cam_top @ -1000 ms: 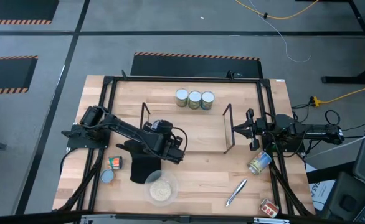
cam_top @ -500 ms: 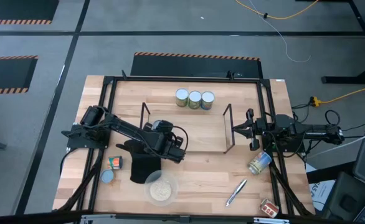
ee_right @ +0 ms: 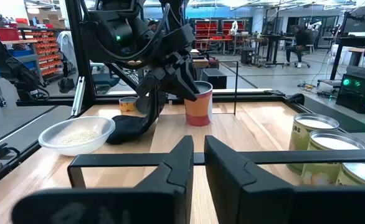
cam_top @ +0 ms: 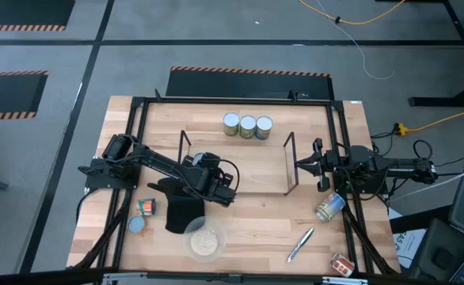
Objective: Pick and place cans onto a shelf
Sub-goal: Put the canned mixed fruit on the shelf, then put the small canned oranges on the shelf
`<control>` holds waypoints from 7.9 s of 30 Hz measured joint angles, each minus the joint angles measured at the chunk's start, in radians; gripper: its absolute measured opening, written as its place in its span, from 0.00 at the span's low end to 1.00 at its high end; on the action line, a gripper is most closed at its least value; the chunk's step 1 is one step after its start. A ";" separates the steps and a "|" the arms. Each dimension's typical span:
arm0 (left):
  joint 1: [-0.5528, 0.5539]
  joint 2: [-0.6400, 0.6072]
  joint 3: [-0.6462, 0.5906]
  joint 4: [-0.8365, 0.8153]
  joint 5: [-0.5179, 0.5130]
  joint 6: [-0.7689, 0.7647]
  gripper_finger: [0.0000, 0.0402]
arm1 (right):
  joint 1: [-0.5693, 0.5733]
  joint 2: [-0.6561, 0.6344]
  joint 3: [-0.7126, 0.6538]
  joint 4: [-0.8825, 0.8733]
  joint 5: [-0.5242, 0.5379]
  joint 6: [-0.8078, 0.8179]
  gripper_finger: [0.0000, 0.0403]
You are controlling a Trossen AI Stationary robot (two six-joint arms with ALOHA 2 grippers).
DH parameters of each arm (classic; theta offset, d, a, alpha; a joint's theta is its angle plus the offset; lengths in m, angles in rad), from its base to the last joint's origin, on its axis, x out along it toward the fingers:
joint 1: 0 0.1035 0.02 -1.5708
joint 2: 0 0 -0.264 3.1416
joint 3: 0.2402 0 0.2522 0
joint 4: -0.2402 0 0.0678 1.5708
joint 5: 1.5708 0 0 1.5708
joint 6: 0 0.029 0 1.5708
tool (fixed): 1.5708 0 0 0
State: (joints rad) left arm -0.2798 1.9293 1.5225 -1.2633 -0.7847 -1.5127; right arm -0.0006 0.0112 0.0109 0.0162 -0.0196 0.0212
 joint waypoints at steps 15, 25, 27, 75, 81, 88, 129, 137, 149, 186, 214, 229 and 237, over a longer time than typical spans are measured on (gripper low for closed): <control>0.007 0.000 0.110 -0.091 0.015 0.024 0.23 | 0.000 0.000 0.000 0.000 0.000 0.000 0.11; 0.057 0.000 0.237 -0.093 0.054 0.524 0.23 | 0.000 0.000 0.000 0.000 0.000 0.000 0.11; 0.083 0.000 0.272 -0.098 0.098 0.668 0.22 | 0.000 0.000 0.000 0.000 0.000 0.000 0.11; 0.371 0.001 0.212 -0.141 0.607 1.994 0.19 | 0.000 0.000 0.000 0.000 0.000 0.050 0.11; 0.371 0.001 0.198 -0.130 0.603 1.991 0.19 | 0.000 0.000 0.000 0.000 0.000 0.049 0.11; 0.371 0.001 0.198 -0.135 0.612 1.912 0.07 | 0.000 0.000 0.000 0.000 0.000 0.049 0.11; 0.343 0.001 0.197 -0.309 0.791 0.730 0.02 | 0.000 0.000 0.000 0.000 0.000 0.049 0.11; 0.343 0.000 0.197 -0.308 0.791 0.730 0.02 | 0.000 0.000 0.000 0.000 0.000 0.049 0.11; 0.343 0.001 0.197 -0.307 0.788 0.762 0.03 | 0.000 0.000 0.000 0.000 0.000 0.050 0.11; 0.333 -0.133 0.198 -0.289 0.742 0.770 0.23 | 0.000 0.000 0.000 0.000 0.000 0.049 0.11; -0.158 -0.512 0.198 -0.298 0.511 0.331 0.23 | 0.000 0.000 0.000 0.000 0.000 0.049 0.11; -0.244 -0.373 0.198 -0.307 0.918 -0.066 0.34 | 0.000 0.000 0.000 0.000 0.000 0.049 0.11; -0.313 -0.254 0.198 -0.308 0.942 -0.235 0.36 | 0.000 0.000 0.000 0.000 0.000 0.049 0.11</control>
State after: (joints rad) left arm -0.5928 1.6751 1.7203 -1.5711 0.1568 -1.7474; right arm -0.0006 0.0109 0.0109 0.0162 -0.0196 0.0704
